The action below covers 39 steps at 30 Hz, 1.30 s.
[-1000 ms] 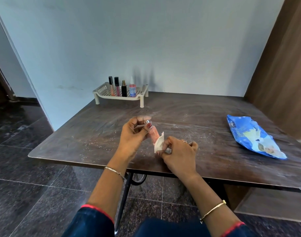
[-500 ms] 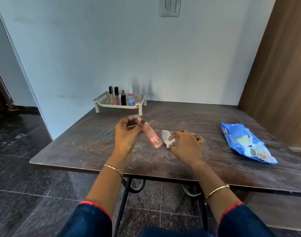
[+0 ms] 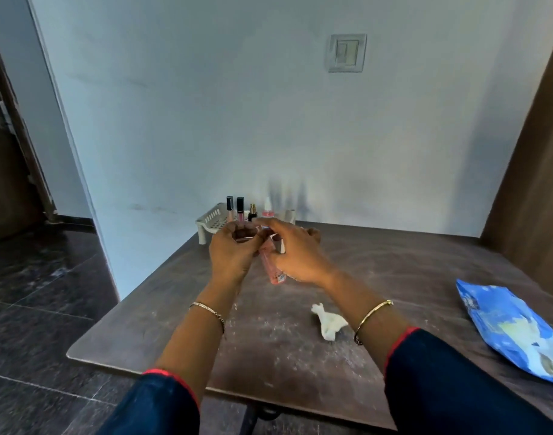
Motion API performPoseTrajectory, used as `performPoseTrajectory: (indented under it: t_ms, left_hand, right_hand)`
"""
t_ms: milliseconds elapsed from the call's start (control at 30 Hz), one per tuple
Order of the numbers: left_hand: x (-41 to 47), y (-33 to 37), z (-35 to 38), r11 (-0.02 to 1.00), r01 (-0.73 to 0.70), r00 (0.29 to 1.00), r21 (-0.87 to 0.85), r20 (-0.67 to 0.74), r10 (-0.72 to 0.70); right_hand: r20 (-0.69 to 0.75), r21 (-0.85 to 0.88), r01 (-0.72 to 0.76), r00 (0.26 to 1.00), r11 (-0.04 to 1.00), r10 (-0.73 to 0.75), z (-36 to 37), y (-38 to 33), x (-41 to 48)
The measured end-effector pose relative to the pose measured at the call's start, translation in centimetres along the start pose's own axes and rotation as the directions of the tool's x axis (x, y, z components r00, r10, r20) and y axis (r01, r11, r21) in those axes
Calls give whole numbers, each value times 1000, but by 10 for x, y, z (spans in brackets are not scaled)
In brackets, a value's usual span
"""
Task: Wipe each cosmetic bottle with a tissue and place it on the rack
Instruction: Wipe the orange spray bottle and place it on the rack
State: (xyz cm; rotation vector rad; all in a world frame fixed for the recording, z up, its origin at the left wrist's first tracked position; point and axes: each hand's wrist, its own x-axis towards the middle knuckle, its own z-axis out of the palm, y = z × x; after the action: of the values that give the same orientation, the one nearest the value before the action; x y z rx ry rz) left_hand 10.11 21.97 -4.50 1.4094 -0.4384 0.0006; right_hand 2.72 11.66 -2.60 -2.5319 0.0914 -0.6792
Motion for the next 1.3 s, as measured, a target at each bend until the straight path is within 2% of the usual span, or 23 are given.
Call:
performPoseTrajectory:
  t_ms: [200, 400, 633, 900, 1300]
  left_hand:
    - [91, 17, -28, 957, -117, 991, 264, -28, 129]
    - [171, 14, -52, 885, -178, 974, 431, -51, 221]
    - [231, -18, -53, 846, -157, 977, 510, -44, 208]
    - [271, -59, -45, 787, -161, 980, 596, 0, 201]
    - [277, -82, -43, 760, -128, 988, 637, 13, 155]
  right_hand:
    - [15, -255, 147, 989, 956, -148, 7, -4, 90]
    - [80, -324, 209, 978, 923, -193, 19, -8, 170]
    - [229, -535, 231, 965, 812, -124, 46, 5, 232]
    - [302, -615, 183, 953, 767, 15, 72, 28, 271]
    - [305, -599, 173, 952, 782, 23, 89, 50, 274]
